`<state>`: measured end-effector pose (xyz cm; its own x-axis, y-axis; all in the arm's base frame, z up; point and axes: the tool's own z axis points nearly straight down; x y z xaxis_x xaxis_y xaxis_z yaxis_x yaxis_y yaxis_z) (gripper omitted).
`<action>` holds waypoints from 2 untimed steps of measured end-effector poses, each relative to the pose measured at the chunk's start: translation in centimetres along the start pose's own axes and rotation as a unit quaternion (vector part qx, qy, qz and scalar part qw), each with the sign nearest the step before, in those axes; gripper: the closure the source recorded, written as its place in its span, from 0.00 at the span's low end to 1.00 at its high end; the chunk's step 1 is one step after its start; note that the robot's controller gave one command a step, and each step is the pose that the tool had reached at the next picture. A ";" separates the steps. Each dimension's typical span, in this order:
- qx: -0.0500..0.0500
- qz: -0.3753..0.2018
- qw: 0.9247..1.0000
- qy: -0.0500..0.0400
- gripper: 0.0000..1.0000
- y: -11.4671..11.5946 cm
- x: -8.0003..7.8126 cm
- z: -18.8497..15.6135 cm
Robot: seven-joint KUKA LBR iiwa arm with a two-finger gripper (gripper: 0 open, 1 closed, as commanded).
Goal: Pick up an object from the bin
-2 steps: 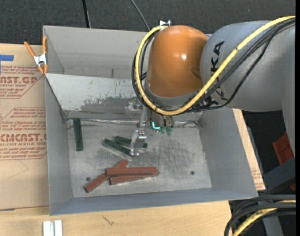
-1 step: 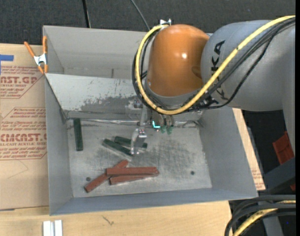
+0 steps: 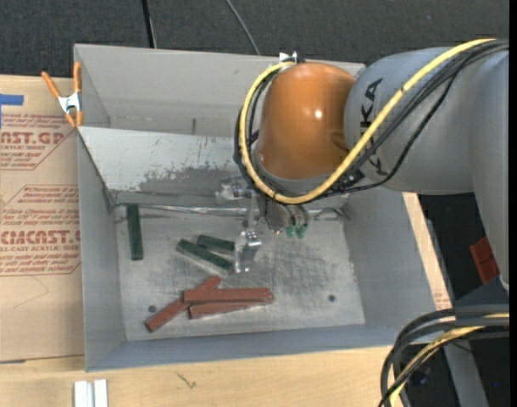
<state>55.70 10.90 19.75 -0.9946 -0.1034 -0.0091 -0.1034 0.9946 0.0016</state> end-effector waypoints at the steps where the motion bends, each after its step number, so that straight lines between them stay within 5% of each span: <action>1: 0.000 -0.024 1.000 0.002 0.00 0.2 0.3 7.5; 2: 0.000 -0.038 0.999 0.007 1.00 -1.1 -1.1 12.4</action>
Offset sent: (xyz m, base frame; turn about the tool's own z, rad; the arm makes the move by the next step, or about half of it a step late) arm 0.0130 -0.0108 -0.1275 -0.0748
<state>57.05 10.00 7.36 -0.9839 -0.1785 0.0038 -0.1785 0.9839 0.0023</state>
